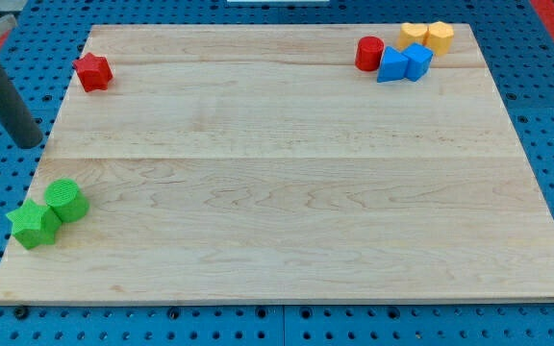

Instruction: Move the red star towards the group of blocks

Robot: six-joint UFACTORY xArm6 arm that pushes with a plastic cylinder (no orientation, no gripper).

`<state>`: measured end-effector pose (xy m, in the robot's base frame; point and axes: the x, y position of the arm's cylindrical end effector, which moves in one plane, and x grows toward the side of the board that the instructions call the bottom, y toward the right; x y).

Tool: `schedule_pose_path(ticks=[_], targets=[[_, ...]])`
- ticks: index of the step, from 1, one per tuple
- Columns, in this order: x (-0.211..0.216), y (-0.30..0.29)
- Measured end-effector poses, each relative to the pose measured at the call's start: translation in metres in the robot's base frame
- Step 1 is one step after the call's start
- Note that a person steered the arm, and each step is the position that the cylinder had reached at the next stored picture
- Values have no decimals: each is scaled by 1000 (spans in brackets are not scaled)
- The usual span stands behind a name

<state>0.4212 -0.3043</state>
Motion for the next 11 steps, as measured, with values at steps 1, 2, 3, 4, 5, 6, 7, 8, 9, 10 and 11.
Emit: schedule_pose_path(ticks=[1, 2, 3, 4, 5, 6, 7, 8, 9, 10, 11], targets=[[1, -1], [1, -1], [-62, 0], [-103, 18], [-122, 41], [-139, 83], [-157, 82], [-168, 108], [-169, 200], [-169, 300], [-167, 360]])
